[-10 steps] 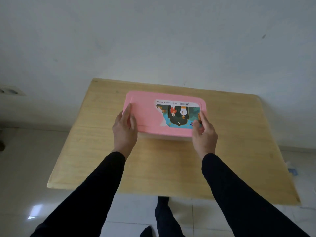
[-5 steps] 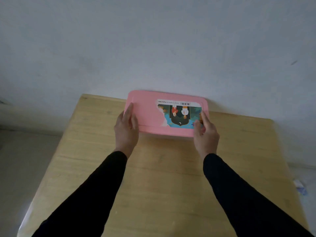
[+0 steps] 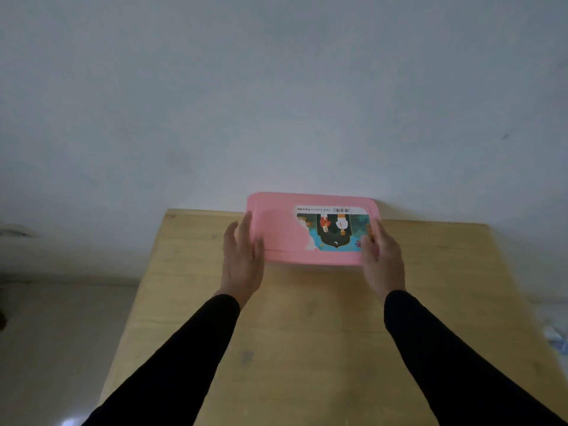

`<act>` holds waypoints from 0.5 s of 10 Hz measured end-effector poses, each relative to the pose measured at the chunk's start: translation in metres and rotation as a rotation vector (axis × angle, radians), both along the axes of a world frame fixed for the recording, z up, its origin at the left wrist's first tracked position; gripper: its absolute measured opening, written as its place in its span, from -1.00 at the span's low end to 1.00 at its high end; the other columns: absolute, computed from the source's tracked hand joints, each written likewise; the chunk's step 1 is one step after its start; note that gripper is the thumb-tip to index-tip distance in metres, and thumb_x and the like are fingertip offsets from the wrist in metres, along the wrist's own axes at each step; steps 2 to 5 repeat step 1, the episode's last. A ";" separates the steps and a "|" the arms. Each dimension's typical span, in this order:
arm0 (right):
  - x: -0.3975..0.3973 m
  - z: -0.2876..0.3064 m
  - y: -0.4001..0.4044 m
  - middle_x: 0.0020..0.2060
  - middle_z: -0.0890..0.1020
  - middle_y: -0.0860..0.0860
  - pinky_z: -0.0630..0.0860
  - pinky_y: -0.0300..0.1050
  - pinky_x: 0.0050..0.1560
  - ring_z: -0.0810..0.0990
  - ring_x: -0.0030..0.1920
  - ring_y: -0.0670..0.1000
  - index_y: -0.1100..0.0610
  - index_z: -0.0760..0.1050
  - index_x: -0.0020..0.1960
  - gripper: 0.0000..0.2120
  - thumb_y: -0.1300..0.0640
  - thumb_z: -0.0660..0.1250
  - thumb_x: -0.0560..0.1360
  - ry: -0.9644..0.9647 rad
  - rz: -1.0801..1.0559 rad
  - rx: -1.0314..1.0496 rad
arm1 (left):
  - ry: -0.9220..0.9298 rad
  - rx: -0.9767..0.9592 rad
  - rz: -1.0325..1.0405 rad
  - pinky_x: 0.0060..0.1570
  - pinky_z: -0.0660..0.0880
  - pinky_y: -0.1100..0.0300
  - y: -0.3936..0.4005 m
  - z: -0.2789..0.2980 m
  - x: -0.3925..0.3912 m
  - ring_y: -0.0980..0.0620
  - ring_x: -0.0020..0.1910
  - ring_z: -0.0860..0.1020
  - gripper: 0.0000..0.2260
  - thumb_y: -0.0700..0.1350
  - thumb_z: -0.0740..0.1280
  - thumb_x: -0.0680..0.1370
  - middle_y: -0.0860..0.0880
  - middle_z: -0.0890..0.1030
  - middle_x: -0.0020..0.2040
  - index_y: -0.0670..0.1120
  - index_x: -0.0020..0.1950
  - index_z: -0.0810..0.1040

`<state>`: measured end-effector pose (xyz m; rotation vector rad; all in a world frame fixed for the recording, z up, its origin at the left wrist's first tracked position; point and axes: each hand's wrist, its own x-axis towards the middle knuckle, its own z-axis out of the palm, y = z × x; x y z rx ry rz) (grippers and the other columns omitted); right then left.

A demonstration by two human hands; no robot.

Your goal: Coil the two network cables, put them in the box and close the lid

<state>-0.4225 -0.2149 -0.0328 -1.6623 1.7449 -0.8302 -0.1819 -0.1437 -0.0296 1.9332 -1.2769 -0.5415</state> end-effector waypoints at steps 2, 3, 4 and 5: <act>-0.008 0.014 0.032 0.32 0.38 0.24 0.25 0.04 0.36 0.27 0.37 0.18 0.12 0.20 0.45 -0.37 -0.14 0.03 0.45 -0.015 -0.161 -0.087 | 0.015 -0.094 0.119 0.33 0.22 0.10 0.034 0.013 -0.012 -0.12 0.40 0.22 -0.58 -0.05 0.13 0.60 -0.20 0.18 0.43 -0.07 0.45 0.22; -0.008 0.014 0.032 0.32 0.38 0.24 0.25 0.04 0.36 0.27 0.37 0.18 0.12 0.20 0.45 -0.37 -0.14 0.03 0.45 -0.015 -0.161 -0.087 | 0.015 -0.094 0.119 0.33 0.22 0.10 0.034 0.013 -0.012 -0.12 0.40 0.22 -0.58 -0.05 0.13 0.60 -0.20 0.18 0.43 -0.07 0.45 0.22; -0.008 0.014 0.032 0.32 0.38 0.24 0.25 0.04 0.36 0.27 0.37 0.18 0.12 0.20 0.45 -0.37 -0.14 0.03 0.45 -0.015 -0.161 -0.087 | 0.015 -0.094 0.119 0.33 0.22 0.10 0.034 0.013 -0.012 -0.12 0.40 0.22 -0.58 -0.05 0.13 0.60 -0.20 0.18 0.43 -0.07 0.45 0.22; -0.008 0.014 0.032 0.32 0.38 0.24 0.25 0.04 0.36 0.27 0.37 0.18 0.12 0.20 0.45 -0.37 -0.14 0.03 0.45 -0.015 -0.161 -0.087 | 0.015 -0.094 0.119 0.33 0.22 0.10 0.034 0.013 -0.012 -0.12 0.40 0.22 -0.58 -0.05 0.13 0.60 -0.20 0.18 0.43 -0.07 0.45 0.22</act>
